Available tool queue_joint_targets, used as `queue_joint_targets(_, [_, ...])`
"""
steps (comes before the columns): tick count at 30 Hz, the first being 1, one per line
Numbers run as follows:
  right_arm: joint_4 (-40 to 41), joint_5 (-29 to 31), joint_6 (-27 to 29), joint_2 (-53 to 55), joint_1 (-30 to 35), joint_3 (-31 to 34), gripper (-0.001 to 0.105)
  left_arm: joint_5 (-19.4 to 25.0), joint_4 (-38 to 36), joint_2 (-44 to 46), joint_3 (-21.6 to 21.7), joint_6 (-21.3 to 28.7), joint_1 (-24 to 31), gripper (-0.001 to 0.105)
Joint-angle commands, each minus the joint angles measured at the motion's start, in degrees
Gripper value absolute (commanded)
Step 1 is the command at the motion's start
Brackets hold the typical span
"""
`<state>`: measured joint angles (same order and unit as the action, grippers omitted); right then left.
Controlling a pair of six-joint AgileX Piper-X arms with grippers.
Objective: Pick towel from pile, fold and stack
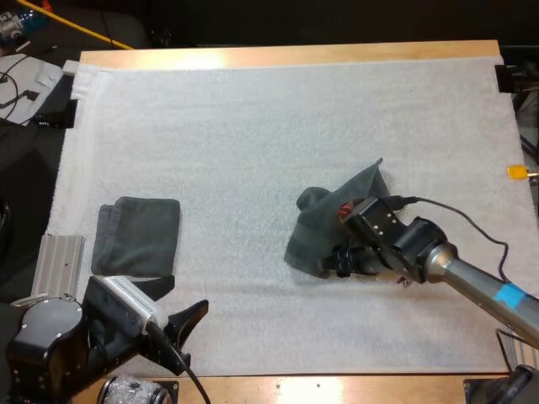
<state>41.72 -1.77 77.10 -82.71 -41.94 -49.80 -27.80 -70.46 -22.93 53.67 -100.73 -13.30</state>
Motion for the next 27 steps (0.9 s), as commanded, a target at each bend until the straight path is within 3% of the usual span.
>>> queue_joint_targets(1, [-3.0, -0.8, -1.7, -2.7, -0.1, 0.2, 0.056, -0.3, -1.4, 0.1, 0.2, -0.2, -0.3, 0.059])
queue_joint_targets(7, [-4.7, 0.2, -3.3, -6.8, 0.0, -0.2, 0.046, -0.3, -2.1, 0.2, 0.2, -0.2, -0.2, 0.059])
queue_joint_targets(21, [-4.5, 3.8, -4.2, -12.1, 0.4, 0.2, 0.046, -0.6, -3.0, -0.1, 0.2, -0.1, -0.1, 0.059])
queue_joint_targets(23, [-4.4, 4.1, -4.2, -12.2, 0.4, 0.2, 0.037, -0.6, -3.2, -0.2, 0.3, 0.0, -0.1, 0.059])
queue_joint_targets(27, [-3.8, 5.7, -3.5, -11.5, 0.3, 0.1, 0.002, -0.5, -3.2, -0.2, 0.2, 0.2, -0.1, 0.059])
